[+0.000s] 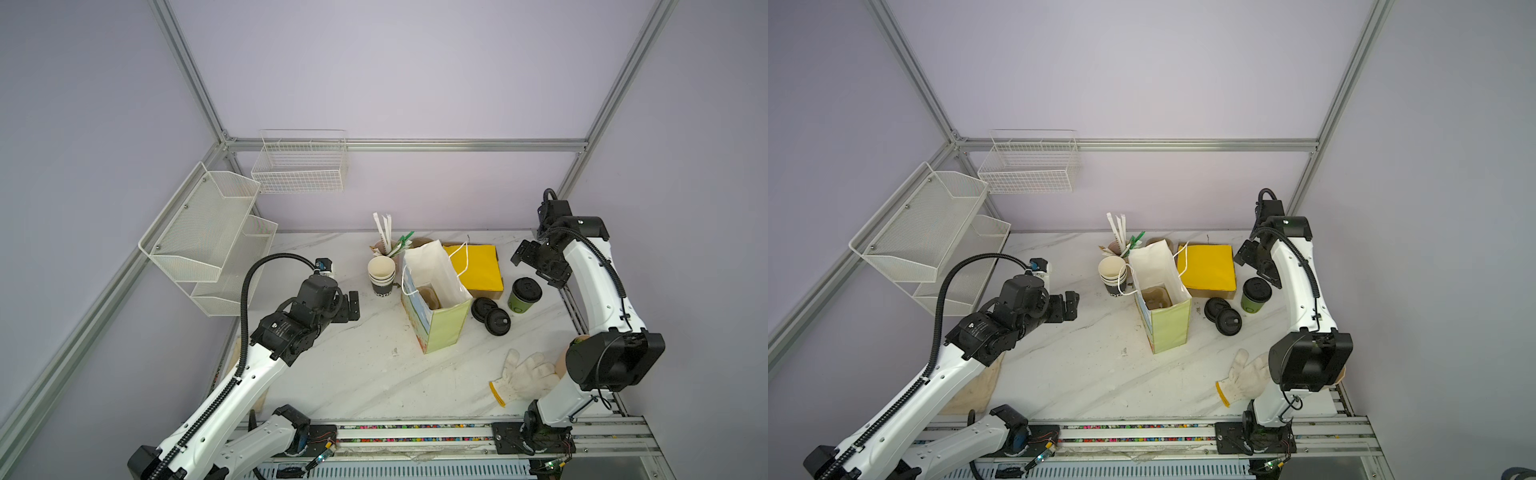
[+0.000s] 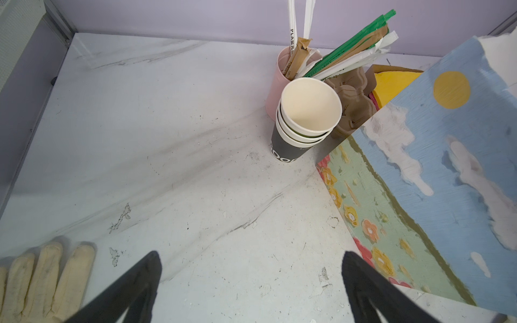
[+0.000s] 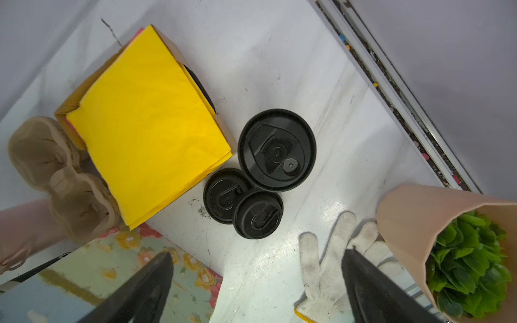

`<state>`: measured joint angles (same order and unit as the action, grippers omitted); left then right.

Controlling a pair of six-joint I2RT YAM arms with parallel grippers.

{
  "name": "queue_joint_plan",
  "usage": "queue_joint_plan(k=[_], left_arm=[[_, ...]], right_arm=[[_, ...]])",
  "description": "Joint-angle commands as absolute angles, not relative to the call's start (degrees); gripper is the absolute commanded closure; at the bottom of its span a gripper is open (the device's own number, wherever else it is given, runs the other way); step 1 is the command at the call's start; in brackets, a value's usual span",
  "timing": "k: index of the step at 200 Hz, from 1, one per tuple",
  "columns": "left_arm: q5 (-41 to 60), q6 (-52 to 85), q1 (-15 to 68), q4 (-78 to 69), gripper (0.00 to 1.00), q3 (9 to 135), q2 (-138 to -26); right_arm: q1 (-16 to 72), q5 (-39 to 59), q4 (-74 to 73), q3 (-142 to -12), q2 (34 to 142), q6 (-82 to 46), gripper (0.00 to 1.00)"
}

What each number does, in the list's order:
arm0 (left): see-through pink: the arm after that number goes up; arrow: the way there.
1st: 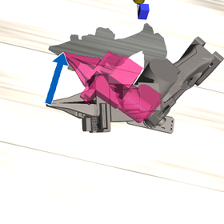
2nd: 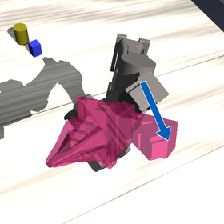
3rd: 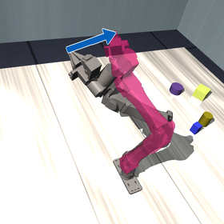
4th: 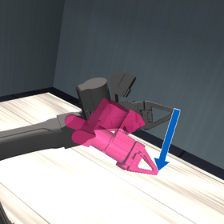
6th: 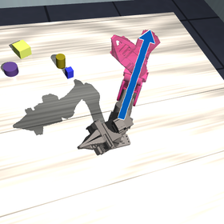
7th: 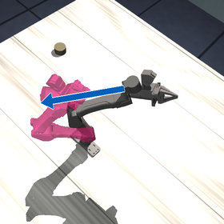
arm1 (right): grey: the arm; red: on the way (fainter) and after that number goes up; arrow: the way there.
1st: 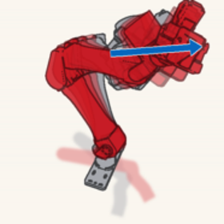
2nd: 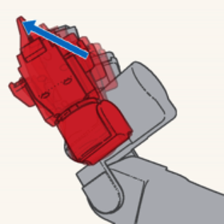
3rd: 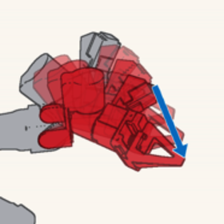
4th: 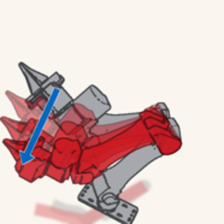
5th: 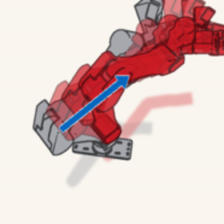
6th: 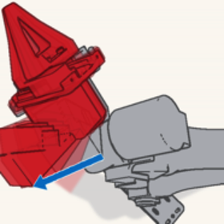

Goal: Pack the takeout coffee

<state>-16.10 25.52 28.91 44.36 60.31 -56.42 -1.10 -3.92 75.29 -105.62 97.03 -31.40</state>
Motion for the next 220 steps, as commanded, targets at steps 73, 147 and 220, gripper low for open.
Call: queue_joint_plan(k=[73, 147, 220], left_arm=[[-15.03, 27.05, 28.48, 46.39, 0.0, 63.81, -58.92], [-15.03, 26.89, 28.21, 47.94, 0.0, 64.86, -61.42], [-14.69, 26.63, 27.7, 48.42, 0.0, 65.3, -63.09]], right_arm=[[-6.04, -0.25, 75.01, -101.75, 101.24, -30.31, 0.03], [-8.01, 1.39, 73.27, -101.4, 105.33, -29.47, 0.04], [-8.83, 1.65, 71.39, -101.28, 107.91, -28.13, 0.08]])
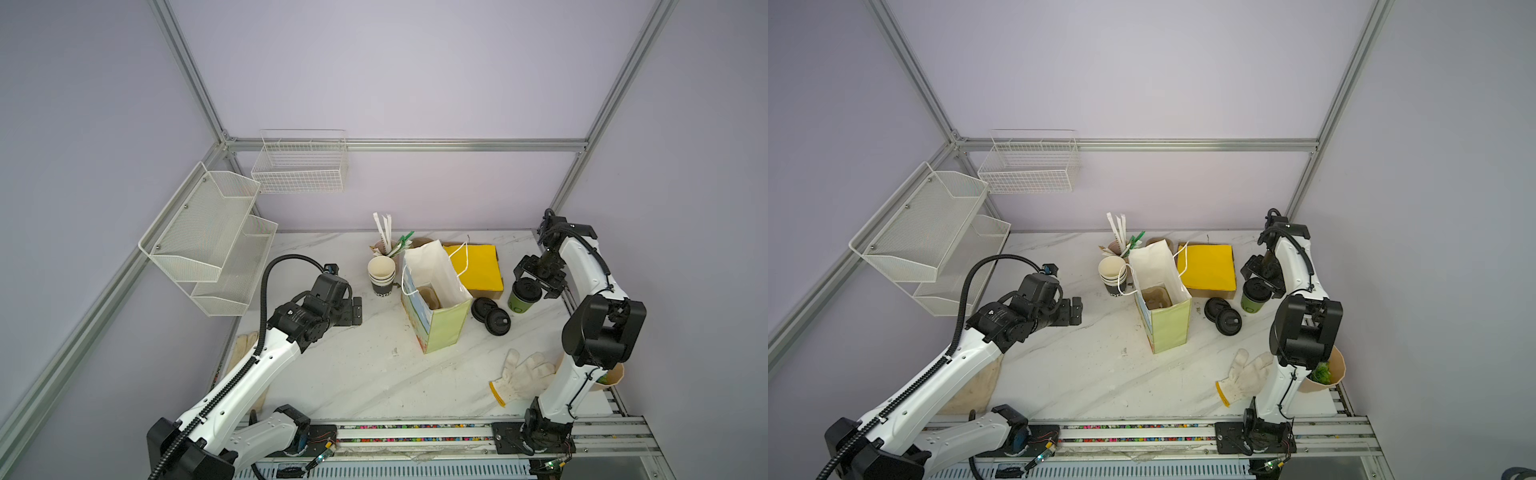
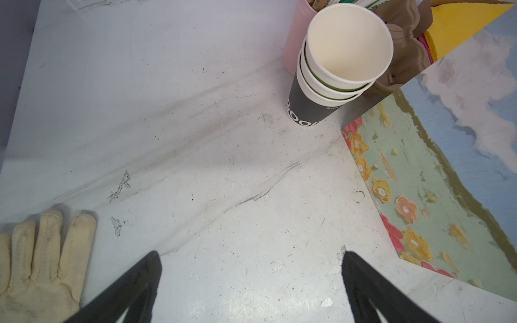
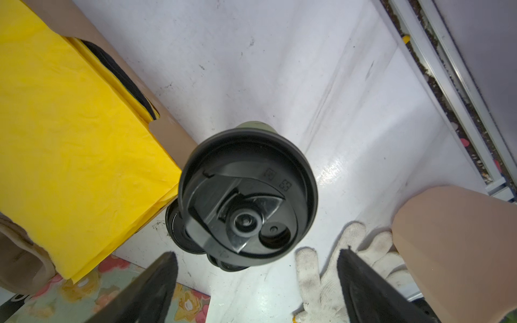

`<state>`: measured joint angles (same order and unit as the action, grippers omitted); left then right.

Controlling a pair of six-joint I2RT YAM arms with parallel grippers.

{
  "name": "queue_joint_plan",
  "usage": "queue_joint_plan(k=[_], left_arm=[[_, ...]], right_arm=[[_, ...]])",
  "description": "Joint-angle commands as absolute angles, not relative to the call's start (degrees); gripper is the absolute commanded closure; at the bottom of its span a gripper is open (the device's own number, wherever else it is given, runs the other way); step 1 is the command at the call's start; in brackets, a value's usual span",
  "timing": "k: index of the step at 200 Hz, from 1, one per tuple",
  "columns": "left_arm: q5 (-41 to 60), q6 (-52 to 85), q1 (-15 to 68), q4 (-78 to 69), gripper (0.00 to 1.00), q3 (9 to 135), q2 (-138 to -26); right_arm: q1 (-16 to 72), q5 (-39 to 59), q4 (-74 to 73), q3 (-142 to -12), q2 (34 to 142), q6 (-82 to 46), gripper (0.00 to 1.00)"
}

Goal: Pack the takeout coffee
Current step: 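Lower the right gripper over the green lidded cup and close on it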

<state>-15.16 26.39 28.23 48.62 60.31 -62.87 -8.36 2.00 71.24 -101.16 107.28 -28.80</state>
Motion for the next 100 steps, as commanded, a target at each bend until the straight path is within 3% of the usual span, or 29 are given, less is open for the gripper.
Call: queue_joint_plan(k=[1, 100], left_arm=[[-14.73, 26.63, 27.69, 48.42, 0.0, 65.3, -63.1], [-13.63, 26.63, 26.8, 48.78, 0.0, 65.74, -64.56]], right_arm=[[-8.85, 1.62, 71.38, -101.31, 107.92, -28.13, 0.07], [-8.88, 0.55, 70.32, -101.6, 110.25, -27.33, 0.08]])
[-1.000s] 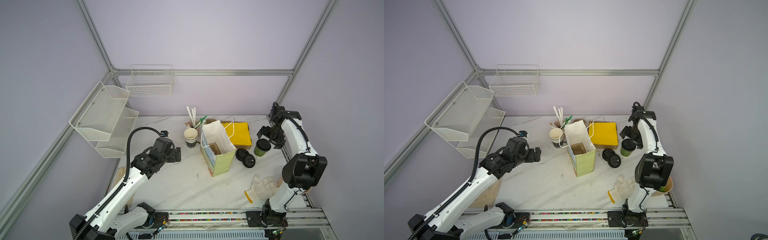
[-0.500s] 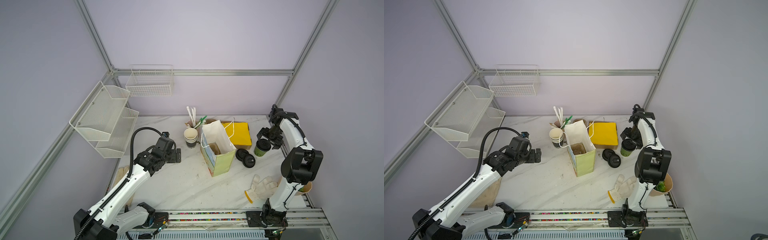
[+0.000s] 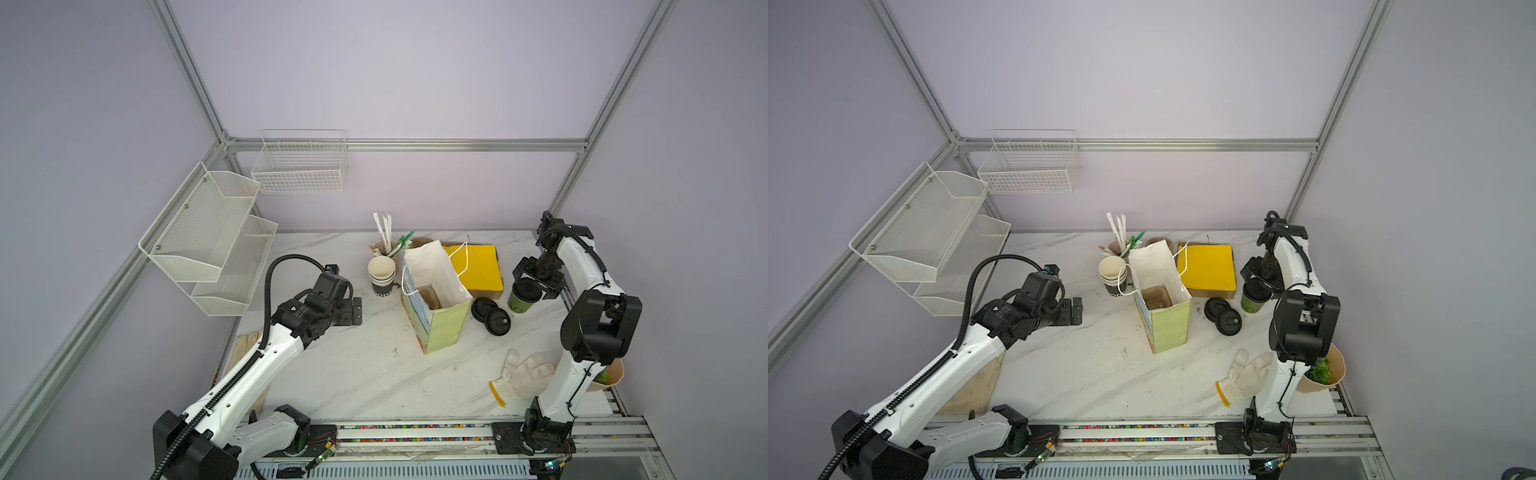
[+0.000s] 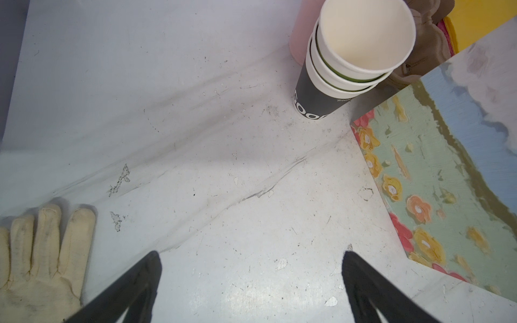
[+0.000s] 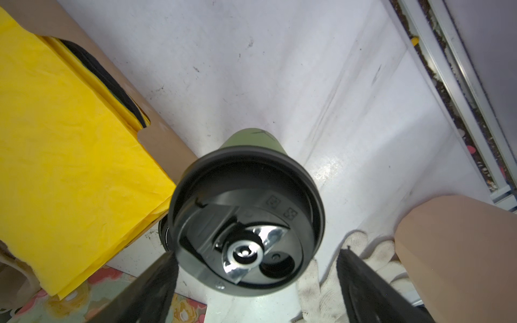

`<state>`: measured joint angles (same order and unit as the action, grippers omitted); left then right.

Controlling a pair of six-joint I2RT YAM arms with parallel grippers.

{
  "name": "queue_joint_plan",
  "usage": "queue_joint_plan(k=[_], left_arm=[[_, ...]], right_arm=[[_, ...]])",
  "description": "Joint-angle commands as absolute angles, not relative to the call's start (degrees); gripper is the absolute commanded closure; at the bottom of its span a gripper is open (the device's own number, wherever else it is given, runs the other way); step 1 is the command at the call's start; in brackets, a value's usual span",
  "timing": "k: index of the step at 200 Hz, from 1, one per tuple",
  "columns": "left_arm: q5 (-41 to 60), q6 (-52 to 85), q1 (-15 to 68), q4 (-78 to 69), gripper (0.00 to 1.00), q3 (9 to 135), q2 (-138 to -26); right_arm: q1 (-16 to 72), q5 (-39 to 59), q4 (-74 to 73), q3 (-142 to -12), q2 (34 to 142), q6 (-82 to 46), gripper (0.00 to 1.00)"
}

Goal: Pack the takeout coffee
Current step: 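Lower the right gripper over the green lidded cup and close on it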

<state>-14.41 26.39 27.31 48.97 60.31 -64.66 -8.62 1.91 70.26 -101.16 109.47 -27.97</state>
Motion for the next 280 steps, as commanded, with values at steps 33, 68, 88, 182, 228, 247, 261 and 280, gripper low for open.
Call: queue_joint_plan(k=[33, 68, 88, 182, 228, 247, 261, 280], left_arm=[[-13.4, 26.63, 26.63, 48.78, 0.0, 65.76, -64.82], [-13.18, 26.54, 26.39, 48.8, 0.0, 65.88, -65.12], [-12.9, 26.54, 26.28, 48.87, 0.0, 65.93, -65.39], [-12.58, 26.54, 25.93, 49.09, 0.0, 65.95, -65.74], [-12.51, 26.52, 25.92, 49.12, 0.0, 65.92, -65.68], [-12.45, 26.46, 25.92, 49.06, 0.0, 65.92, -65.7], [-12.45, 26.44, 25.82, 49.2, 0.0, 65.94, -65.7], [-12.52, 26.39, 25.75, 49.14, 0.0, 65.93, -65.65]], right_arm=[[-8.88, 0.53, 69.48, -100.57, 110.75, -26.95, 0.1], [-8.88, 0.45, 69.07, -100.32, 110.68, -26.96, 0.13], [-8.88, 0.26, 68.94, -100.3, 110.58, -26.95, 0.14], [-8.88, 0.43, 67.78, -97.98, 108.27, -26.63, 0.23], [-8.81, -0.11, 67.37, -96.31, 106.2, -26.54, 0.25], [-8.82, -0.44, 67.17, -95.84, 105.91, -26.54, 0.27], [-8.81, -0.08, 67.24, -95.67, 105.74, -26.46, 0.27], [-8.86, 0.03, 67.32, -95.6, 105.07, -26.45, 0.28]])
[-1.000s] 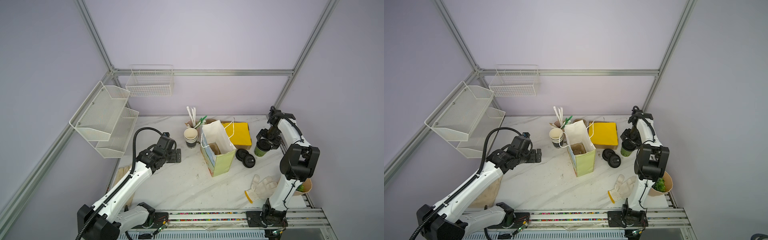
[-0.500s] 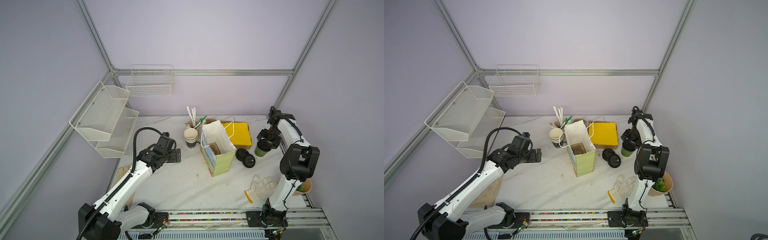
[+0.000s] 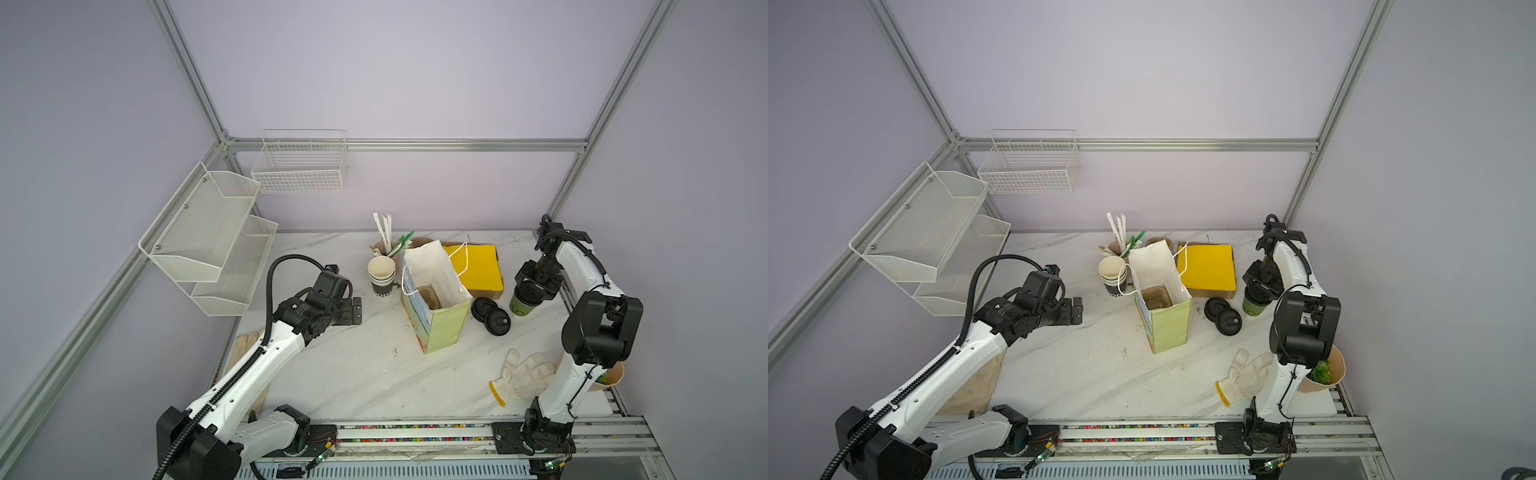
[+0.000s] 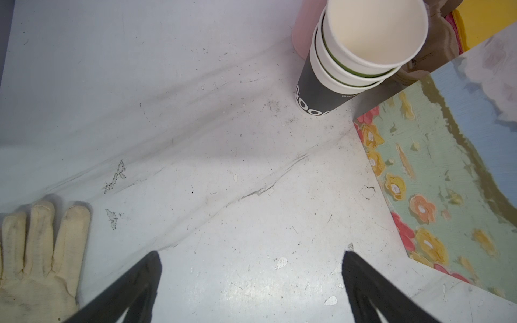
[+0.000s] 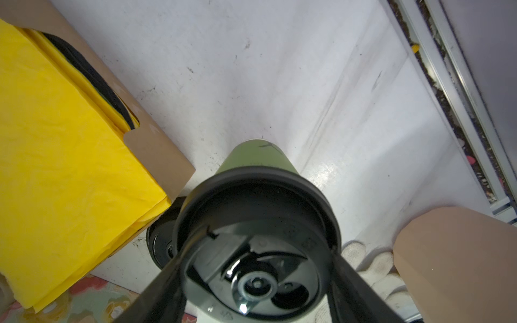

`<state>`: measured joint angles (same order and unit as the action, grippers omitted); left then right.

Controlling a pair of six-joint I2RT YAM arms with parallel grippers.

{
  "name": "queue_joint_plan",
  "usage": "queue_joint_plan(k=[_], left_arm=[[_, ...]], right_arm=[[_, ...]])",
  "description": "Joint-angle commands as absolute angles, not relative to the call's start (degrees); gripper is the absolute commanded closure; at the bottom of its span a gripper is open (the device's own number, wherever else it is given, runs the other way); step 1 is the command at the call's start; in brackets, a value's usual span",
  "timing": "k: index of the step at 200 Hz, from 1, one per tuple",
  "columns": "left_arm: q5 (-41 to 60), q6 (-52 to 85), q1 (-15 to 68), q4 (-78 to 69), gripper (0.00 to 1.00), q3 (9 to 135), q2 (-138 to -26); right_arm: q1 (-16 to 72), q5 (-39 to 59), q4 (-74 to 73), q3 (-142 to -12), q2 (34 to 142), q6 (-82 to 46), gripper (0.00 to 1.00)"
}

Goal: Pack the takeout coffee

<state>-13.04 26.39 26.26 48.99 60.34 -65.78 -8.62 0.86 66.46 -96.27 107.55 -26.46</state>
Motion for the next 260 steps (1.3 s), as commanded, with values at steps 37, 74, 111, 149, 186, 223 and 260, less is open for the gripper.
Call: queue_joint_plan(k=[37, 74, 111, 149, 186, 223, 260], left_arm=[[-12.34, 26.37, 25.75, 49.22, 0.0, 66.05, -65.76], [-12.28, 26.41, 25.67, 49.22, 0.0, 66.07, -65.83], [-12.3, 26.44, 25.66, 49.22, 0.0, 66.09, -65.82], [-12.15, 26.45, 25.49, 49.23, 0.0, 66.13, -65.73], [-11.98, 26.46, 25.23, 49.22, 0.0, 66.2, -65.65], [-11.87, 26.46, 25.22, 49.22, 0.0, 66.26, -65.56], [-11.61, 26.53, 24.96, 49.22, 0.0, 66.34, -65.9]], right_arm=[[-8.8, 0.0, 67.5, -94.95, 102.48, -26.06, 0.28], [-7.34, -0.01, 66.81, -93.59, 98.51, -24.85, 0.28], [-4.72, -0.04, 66.74, -93.16, 94.55, -24.28, 0.3], [0.63, -0.88, 68.26, -92.77, 90.56, -24.48, 0.3], [7.59, -2.49, 71.39, -90.61, 86.44, -25.65, 0.3], [11.55, -2.12, 74.51, -85.35, 80.65, -26.19, 0.3], [14.67, -1.65, 78.06, -80.82, 74.95, -27.24, 0.3]])
